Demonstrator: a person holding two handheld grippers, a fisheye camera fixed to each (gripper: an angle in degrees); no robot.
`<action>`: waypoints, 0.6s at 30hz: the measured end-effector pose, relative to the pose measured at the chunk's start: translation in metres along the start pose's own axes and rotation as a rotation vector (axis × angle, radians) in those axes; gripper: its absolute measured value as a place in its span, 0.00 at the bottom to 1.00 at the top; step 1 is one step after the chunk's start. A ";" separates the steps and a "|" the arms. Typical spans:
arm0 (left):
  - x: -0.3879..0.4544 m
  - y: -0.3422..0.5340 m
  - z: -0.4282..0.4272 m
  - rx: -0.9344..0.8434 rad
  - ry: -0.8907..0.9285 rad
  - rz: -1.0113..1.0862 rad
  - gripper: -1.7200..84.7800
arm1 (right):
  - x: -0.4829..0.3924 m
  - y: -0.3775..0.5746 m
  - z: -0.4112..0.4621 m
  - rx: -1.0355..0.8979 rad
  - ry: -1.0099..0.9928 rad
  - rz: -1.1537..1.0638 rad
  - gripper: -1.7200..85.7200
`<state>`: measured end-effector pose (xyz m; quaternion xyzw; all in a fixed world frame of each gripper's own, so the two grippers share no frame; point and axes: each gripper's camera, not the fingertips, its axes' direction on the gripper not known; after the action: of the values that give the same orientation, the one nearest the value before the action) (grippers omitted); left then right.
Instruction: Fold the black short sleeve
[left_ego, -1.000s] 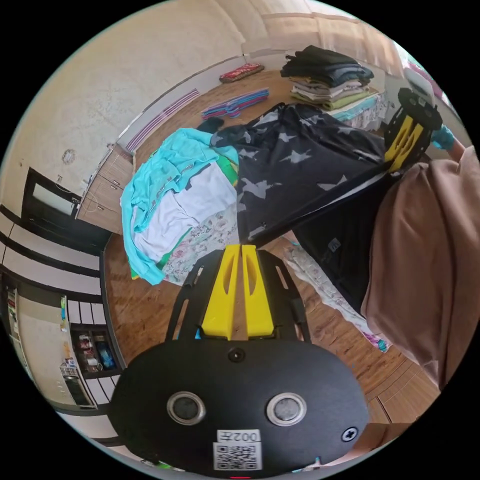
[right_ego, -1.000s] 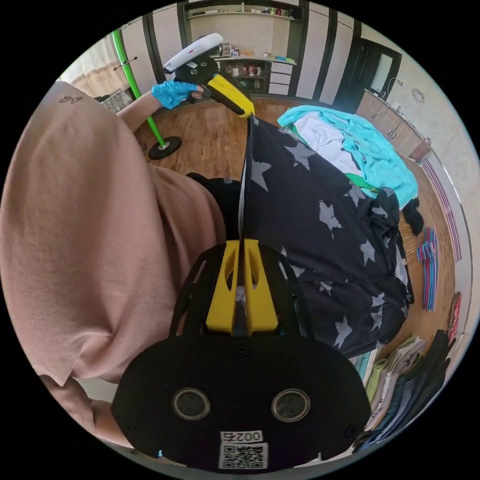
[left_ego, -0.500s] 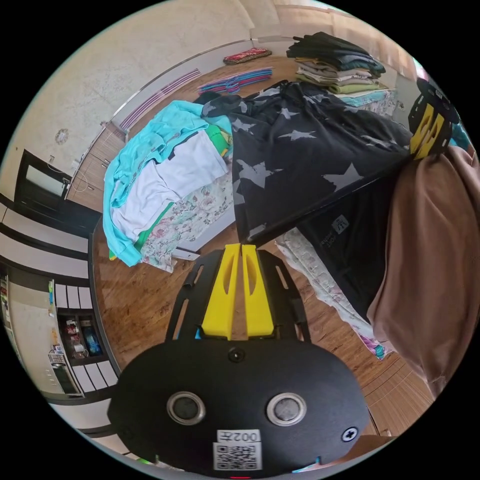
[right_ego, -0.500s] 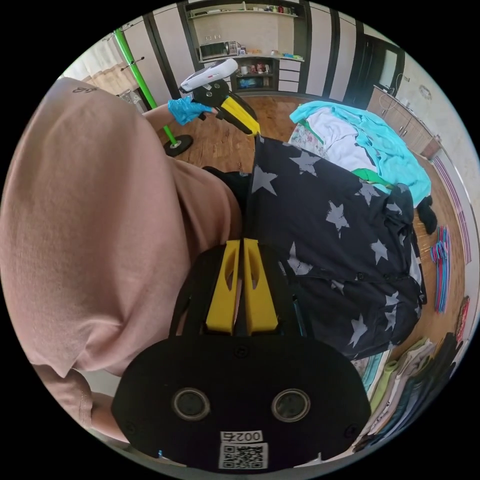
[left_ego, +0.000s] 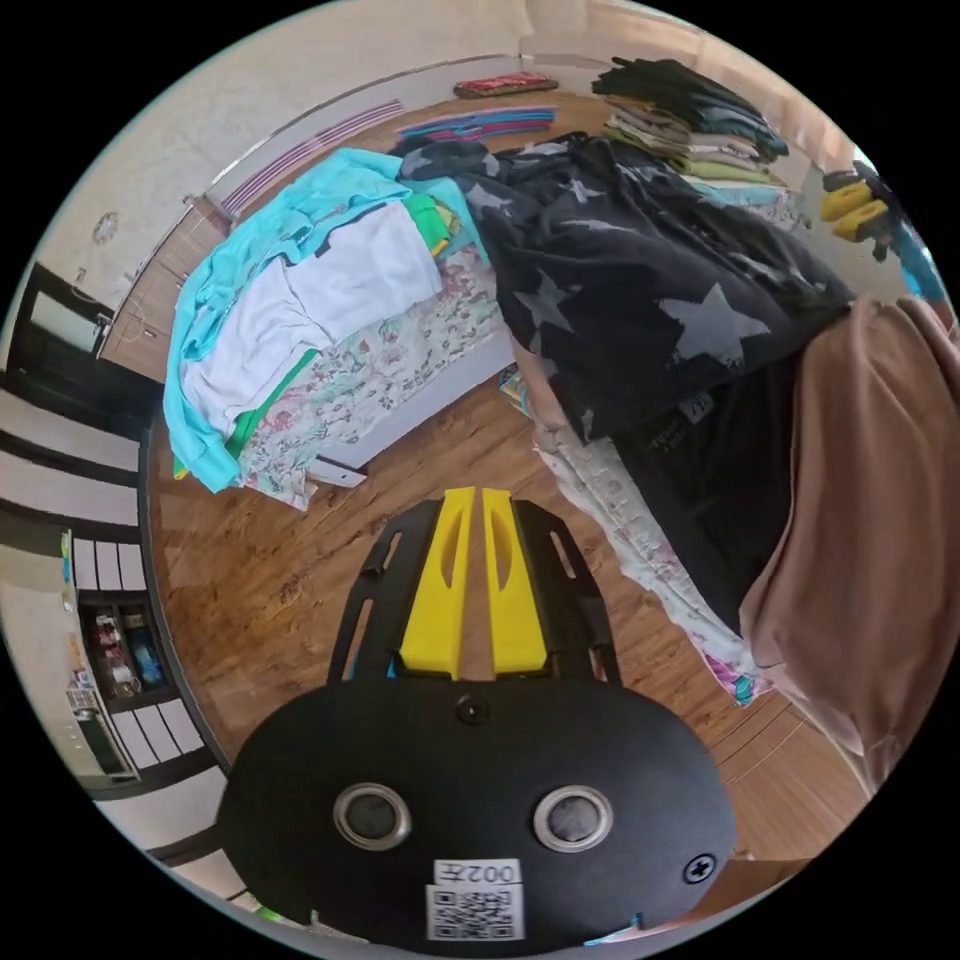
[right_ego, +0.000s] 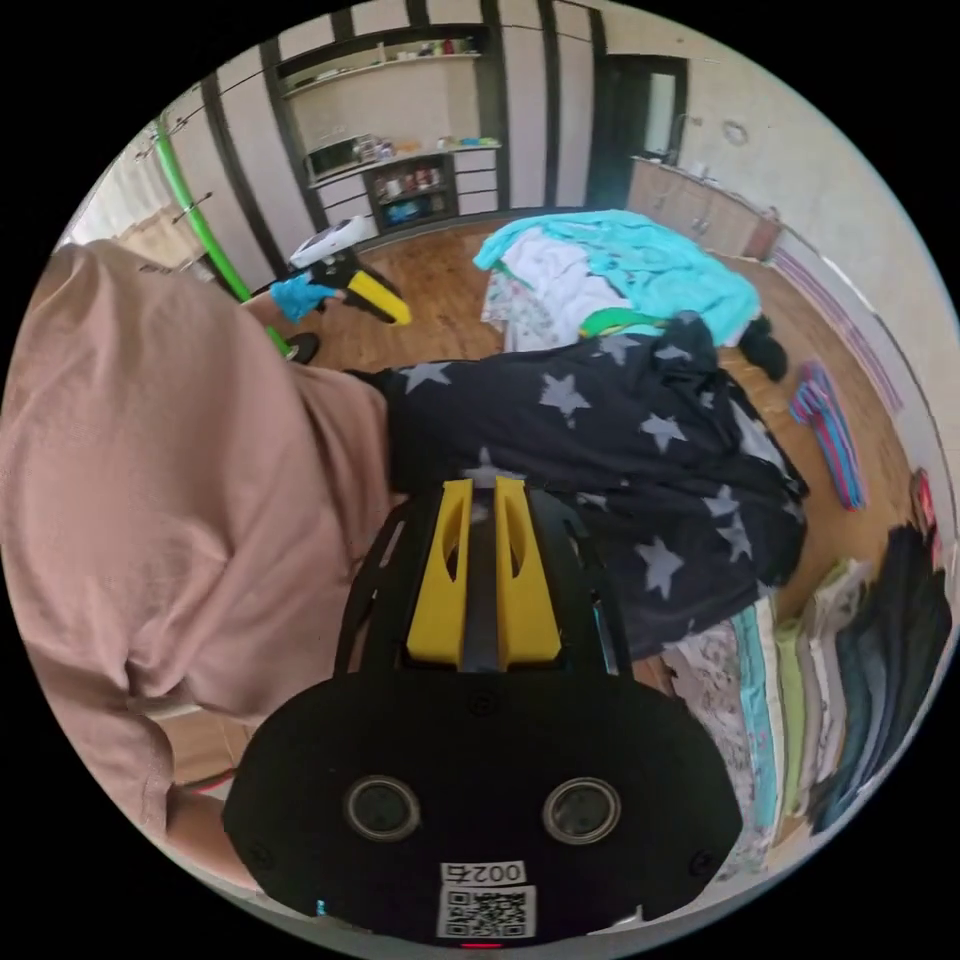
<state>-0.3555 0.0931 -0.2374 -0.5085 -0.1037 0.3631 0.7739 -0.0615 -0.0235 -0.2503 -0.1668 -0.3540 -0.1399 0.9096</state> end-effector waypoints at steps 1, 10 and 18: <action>-0.003 -0.005 -0.001 0.018 0.006 -0.018 0.00 | 0.016 0.005 -0.004 0.021 0.050 0.051 0.07; -0.017 -0.136 -0.006 0.253 0.105 -0.119 0.01 | 0.143 0.034 -0.003 0.149 0.259 0.380 0.07; -0.003 -0.303 -0.005 0.302 0.123 -0.022 0.03 | 0.253 0.050 0.003 0.225 0.342 0.573 0.09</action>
<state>-0.2170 0.0210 0.0224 -0.4062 -0.0060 0.3343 0.8504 0.1351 -0.0118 -0.0832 -0.1325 -0.1486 0.1351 0.9706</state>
